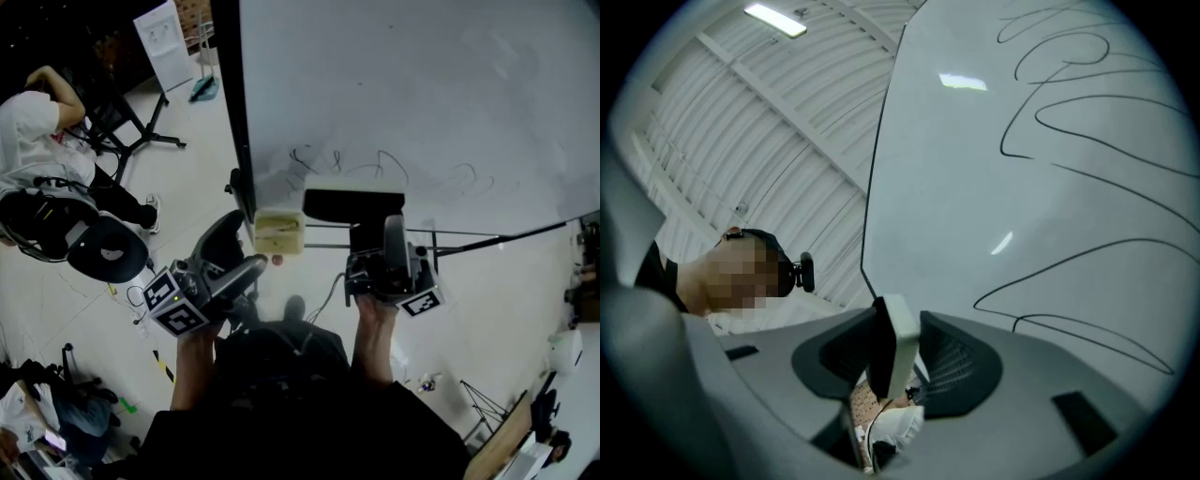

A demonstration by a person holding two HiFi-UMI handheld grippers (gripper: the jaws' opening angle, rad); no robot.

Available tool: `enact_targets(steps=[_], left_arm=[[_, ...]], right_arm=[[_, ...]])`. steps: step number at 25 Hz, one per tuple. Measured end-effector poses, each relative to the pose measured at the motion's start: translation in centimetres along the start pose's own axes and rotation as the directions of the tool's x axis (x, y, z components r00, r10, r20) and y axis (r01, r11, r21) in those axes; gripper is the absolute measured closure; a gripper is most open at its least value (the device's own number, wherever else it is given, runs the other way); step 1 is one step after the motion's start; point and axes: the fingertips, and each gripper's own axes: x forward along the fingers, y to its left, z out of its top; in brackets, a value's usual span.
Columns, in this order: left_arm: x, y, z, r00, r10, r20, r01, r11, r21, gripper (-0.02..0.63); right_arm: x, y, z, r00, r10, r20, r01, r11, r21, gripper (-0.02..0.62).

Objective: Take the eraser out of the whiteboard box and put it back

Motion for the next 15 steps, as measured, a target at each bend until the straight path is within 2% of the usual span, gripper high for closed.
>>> enact_targets(steps=[2,15], left_arm=[[-0.4,0.4,-0.3,1.0,-0.001,-0.008,0.001,1.0,0.018,0.179],[-0.5,0.6,-0.4,1.0,-0.002,-0.01,0.002,1.0,0.013,0.179]], right_arm=[[-0.1,-0.3,-0.3,1.0,-0.01,-0.01,0.01,1.0,-0.004,0.433],[-0.4,-1.4,-2.0,0.995,-0.042,-0.087,0.039,0.998,-0.042,0.434]])
